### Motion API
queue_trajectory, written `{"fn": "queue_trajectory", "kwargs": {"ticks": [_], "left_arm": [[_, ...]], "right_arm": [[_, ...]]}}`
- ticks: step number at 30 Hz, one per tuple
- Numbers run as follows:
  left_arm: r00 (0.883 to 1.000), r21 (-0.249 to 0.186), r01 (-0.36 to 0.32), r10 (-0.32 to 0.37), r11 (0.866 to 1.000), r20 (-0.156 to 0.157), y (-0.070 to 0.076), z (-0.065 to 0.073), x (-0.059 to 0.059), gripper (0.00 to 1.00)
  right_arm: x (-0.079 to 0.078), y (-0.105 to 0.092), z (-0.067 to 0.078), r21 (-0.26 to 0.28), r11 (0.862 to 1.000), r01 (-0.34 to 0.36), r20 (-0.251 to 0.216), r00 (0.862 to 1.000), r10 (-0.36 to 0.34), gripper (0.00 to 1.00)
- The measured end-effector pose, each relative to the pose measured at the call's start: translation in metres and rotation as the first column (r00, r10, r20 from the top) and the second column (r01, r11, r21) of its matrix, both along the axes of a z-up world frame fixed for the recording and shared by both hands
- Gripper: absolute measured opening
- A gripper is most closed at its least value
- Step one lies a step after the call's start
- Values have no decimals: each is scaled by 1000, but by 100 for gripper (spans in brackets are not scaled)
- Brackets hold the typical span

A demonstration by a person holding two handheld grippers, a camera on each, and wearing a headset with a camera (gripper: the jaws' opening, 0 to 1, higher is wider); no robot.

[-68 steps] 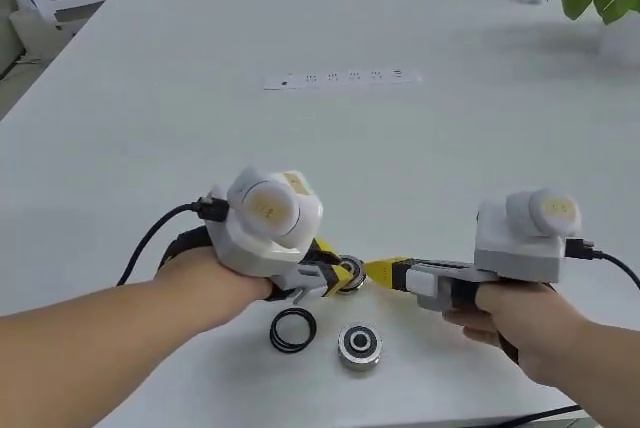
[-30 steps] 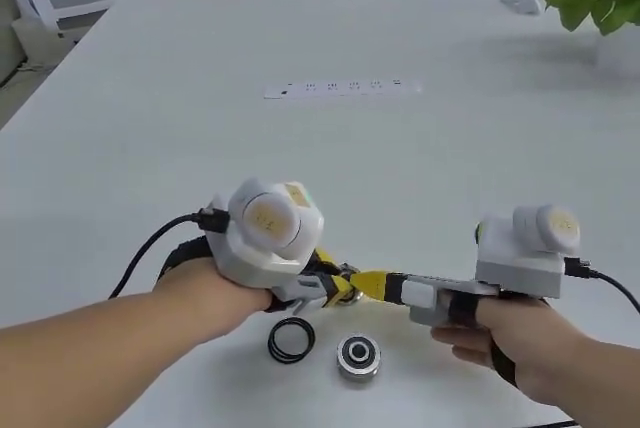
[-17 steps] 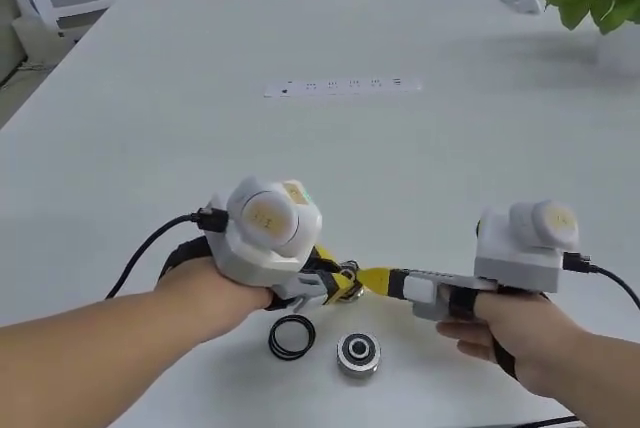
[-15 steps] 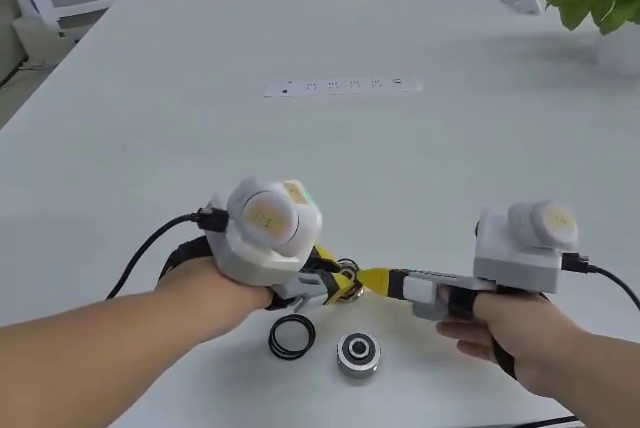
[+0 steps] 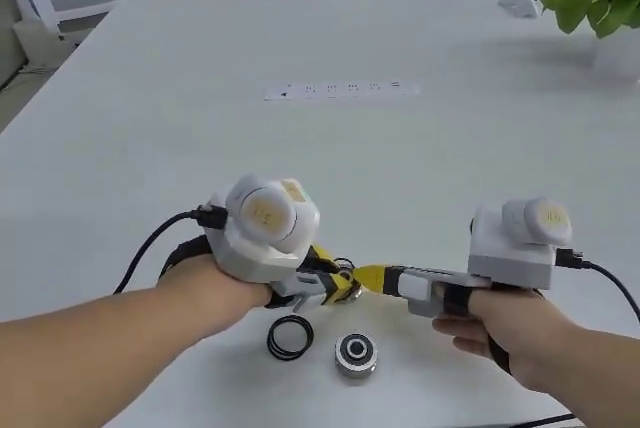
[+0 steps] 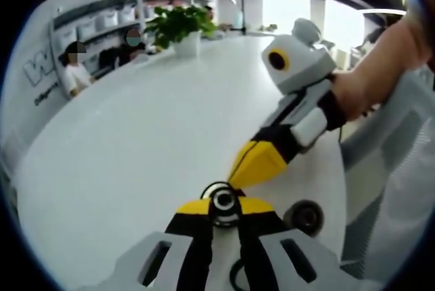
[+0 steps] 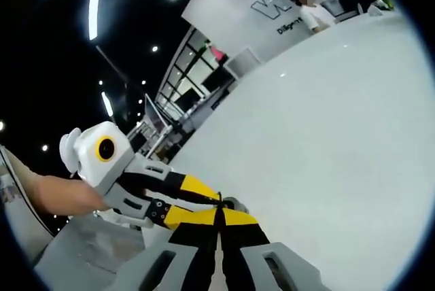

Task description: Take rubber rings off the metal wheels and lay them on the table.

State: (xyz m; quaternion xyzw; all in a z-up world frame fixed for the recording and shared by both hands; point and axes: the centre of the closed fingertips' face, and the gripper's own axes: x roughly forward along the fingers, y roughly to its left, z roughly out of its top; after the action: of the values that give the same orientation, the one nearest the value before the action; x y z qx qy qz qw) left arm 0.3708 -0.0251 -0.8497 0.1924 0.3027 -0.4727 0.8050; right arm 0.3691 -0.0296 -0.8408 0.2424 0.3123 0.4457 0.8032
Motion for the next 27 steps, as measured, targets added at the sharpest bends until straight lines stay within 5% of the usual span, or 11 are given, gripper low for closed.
{"fn": "queue_trajectory", "kwargs": {"ticks": [10, 27], "left_arm": [[1000, -33, 20, -20, 999, -5, -1, 12, -8, 23], [1000, -92, 19, -18, 996, 18, 24, 47, -20, 38]], "right_arm": [[-1, 0, 2, 1, 1000, -2, -1, 1000, 2, 0], [-4, 6, 16, 40, 999, -31, 6, 999, 31, 0]]}}
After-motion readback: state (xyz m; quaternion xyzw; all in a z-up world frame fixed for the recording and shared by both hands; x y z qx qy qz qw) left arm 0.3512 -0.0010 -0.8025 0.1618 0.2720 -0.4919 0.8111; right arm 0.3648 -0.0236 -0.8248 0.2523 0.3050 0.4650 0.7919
